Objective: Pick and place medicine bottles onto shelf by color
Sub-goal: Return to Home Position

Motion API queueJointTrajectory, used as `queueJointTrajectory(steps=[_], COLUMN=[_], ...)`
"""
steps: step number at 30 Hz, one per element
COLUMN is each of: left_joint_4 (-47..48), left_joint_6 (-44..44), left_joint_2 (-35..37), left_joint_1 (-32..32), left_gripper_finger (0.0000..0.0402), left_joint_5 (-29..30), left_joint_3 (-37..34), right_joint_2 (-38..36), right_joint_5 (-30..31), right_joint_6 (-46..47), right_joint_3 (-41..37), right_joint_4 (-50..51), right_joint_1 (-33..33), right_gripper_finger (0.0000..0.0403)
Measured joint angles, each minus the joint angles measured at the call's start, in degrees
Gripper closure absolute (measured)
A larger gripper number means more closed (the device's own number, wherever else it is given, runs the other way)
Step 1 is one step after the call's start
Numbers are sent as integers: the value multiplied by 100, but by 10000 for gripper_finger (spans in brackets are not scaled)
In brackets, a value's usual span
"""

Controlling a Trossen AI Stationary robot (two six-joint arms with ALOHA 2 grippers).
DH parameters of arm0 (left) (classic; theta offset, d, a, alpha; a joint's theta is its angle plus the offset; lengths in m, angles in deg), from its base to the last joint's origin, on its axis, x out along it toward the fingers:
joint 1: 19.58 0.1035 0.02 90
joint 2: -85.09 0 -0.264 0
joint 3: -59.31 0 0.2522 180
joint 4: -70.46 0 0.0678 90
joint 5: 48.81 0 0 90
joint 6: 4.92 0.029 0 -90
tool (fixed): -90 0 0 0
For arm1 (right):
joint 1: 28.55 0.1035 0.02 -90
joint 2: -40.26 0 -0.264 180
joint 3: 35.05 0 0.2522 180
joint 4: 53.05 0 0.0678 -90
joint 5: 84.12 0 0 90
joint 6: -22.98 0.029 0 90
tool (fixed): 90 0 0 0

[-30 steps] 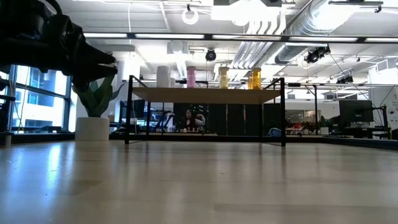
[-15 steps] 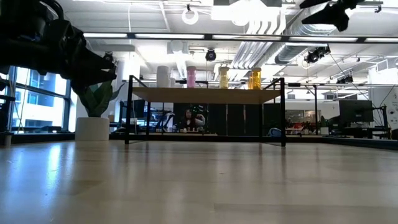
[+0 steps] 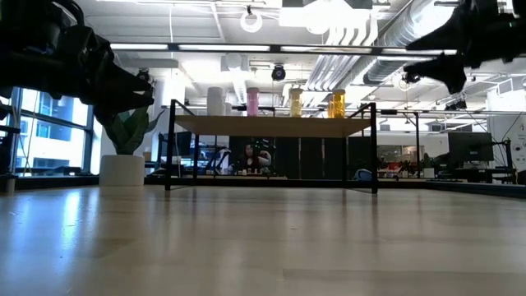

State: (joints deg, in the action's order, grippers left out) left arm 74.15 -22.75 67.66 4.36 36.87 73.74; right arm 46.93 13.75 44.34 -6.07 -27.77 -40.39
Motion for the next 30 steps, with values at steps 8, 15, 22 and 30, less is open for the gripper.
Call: queueJointTrajectory(steps=[8,15,22,30], left_joint_4=[-2,-3,-4,-4], left_joint_6=[-1,0,0,0], left_joint_2=[-1,-2,0,0], left_joint_1=[2,2,2,2], left_gripper_finger=[218,218,218,218], left_joint_5=[1,3,2,2], left_joint_3=[1,2,2,2], right_joint_2=[-660,-646,-591,-591], right_joint_5=[-148,-510,-490,-488], right_joint_6=[401,159,113,217], right_joint_3=[-857,-1095,-1095,-1095], right_joint_4=[-57,-212,-156,-152], right_joint_1=[0,0,0,0], right_gripper_finger=[167,167,167,167])
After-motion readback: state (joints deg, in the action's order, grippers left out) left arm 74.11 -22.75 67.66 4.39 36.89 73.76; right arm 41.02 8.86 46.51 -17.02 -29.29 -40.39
